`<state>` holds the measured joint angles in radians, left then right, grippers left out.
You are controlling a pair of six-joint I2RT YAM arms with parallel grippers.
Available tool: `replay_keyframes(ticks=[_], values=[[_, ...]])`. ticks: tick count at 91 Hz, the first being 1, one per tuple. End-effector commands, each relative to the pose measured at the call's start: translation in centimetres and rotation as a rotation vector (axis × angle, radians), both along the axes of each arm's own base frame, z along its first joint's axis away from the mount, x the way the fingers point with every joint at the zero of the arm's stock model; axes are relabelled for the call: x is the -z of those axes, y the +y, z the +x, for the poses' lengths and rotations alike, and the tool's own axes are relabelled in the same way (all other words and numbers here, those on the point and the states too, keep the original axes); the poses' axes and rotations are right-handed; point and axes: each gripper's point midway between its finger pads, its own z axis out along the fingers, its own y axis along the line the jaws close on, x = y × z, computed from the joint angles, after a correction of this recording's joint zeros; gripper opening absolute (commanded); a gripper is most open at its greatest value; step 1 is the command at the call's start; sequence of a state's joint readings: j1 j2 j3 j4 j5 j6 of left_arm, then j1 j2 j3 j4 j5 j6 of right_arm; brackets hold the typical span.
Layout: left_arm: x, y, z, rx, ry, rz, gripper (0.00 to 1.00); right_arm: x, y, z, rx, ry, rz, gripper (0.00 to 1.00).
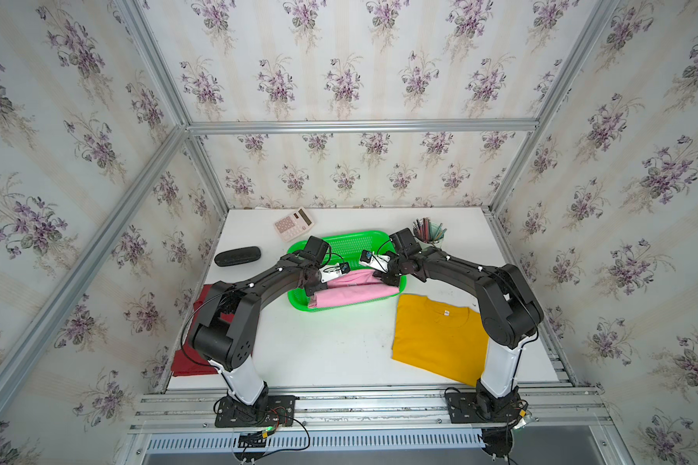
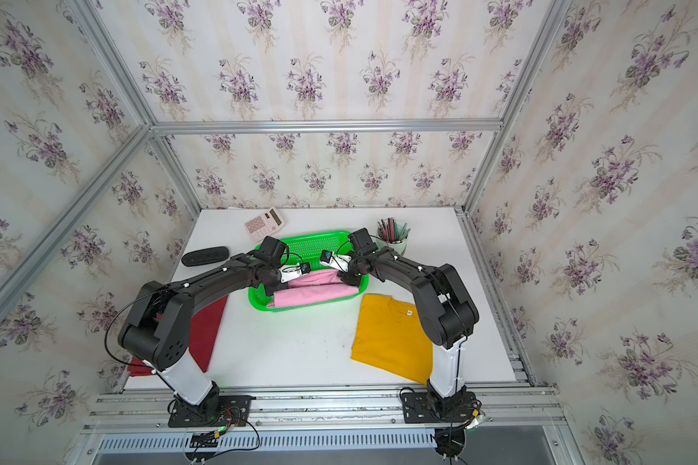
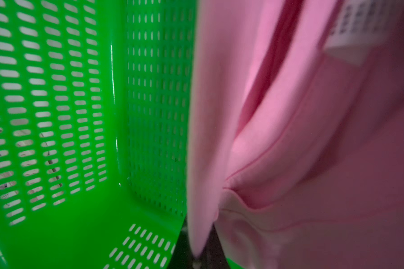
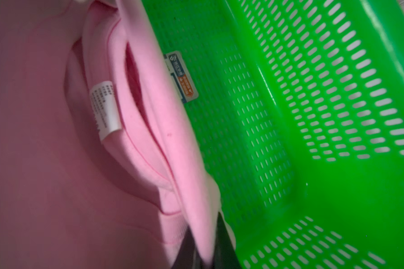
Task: Put the folded t-shirts into the basket
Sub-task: Place the T-shirt in the bin.
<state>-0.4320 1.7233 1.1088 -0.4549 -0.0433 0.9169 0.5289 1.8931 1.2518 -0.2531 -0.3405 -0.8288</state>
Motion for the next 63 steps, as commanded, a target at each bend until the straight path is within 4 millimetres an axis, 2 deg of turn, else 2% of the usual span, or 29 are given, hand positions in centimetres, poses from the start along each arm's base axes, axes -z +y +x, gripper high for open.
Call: replay_keyframes(ticks=[1, 14, 25, 44, 53, 63], values=[[-0.4, -0.1, 0.2, -0.034, -0.009, -0.025, 0.00, -1.7, 0.6, 0.6, -0.002, -0.044, 0.054, 0.00], [-2.5, -0.1, 1.0, -0.022, -0.072, -0.033, 0.00, -3.0, 1.1, 1.1, -0.018, -0.080, 0.077, 0.00], [-4.5, 0.0, 1.7, -0.019, -0.112, -0.036, 0.00, -3.3, 1.4, 1.6, -0.025, -0.092, 0.081, 0.00], [-6.0, 0.6, 4.4, -0.030, -0.223, -0.016, 0.00, -3.5, 1.7, 3.2, -0.004, -0.137, 0.082, 0.00], [-5.4, 0.3, 5.0, -0.012, -0.229, -0.014, 0.00, -3.3, 1.8, 3.9, 0.003, -0.136, 0.080, 0.00], [-3.3, 0.2, 5.2, -0.009, -0.169, 0.010, 0.00, -2.9, 1.9, 4.1, 0.004, -0.122, 0.077, 0.00]])
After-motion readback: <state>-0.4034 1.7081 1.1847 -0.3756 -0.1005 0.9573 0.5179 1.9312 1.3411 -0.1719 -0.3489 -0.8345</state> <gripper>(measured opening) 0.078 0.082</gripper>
